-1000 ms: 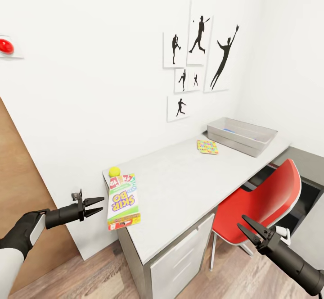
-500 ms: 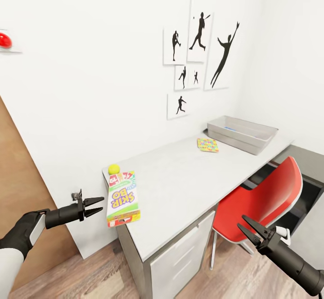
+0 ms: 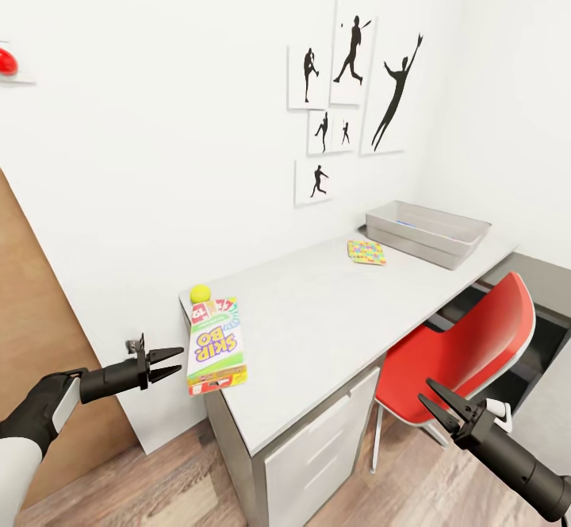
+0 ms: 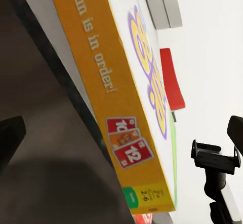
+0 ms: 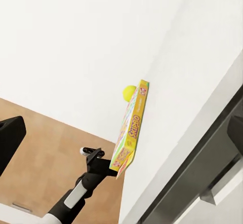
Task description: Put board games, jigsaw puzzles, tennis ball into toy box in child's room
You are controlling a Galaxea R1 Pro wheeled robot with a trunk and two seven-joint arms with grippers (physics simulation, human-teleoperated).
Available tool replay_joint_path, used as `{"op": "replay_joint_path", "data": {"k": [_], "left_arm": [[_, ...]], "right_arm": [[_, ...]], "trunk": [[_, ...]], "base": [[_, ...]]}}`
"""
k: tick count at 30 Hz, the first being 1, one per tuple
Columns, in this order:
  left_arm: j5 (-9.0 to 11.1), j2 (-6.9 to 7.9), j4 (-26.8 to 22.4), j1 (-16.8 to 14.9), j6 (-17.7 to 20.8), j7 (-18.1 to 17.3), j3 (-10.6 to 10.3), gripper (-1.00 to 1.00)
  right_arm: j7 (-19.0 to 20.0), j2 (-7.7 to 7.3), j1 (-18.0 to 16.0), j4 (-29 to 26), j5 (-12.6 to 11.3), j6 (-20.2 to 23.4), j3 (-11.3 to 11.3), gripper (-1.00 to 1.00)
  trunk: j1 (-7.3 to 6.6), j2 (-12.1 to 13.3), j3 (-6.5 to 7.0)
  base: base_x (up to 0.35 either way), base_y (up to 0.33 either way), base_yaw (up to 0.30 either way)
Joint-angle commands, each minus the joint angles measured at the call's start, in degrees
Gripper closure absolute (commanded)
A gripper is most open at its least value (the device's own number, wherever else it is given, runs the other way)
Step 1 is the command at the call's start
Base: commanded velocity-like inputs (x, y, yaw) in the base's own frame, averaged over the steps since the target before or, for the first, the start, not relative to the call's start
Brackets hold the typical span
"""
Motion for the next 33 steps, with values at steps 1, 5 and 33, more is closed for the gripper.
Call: {"op": "replay_joint_path", "data": {"k": [1, 5, 33], "left_arm": [[0.1, -0.03, 0.0, 0.0, 0.6, -0.1, 0.0, -1.00], [0.1, -0.07, 0.0, 0.0, 0.6, -0.1, 0.0, -1.00], [0.1, -0.11, 0.0, 0.0, 0.3, -0.5, 0.0, -1.00]], "right_arm": [[0.2, 0.00, 0.0, 0.0, 0.1, 0.2, -0.1, -1.00], [0.2, 0.00, 0.0, 0.0, 0.1, 0.2, -0.1, -1.00], [0.2, 0.05, 0.0, 0.0, 0.1, 0.1, 0.0, -1.00]], "trunk": [[-0.01, 0.0, -0.06], [0.65, -1.2, -0.59], [0.87, -1.6, -0.77]], "base": [[0.000, 0.000, 0.000], [0.000, 0.000, 0.000], [0.013, -0.036, 0.000]]}}
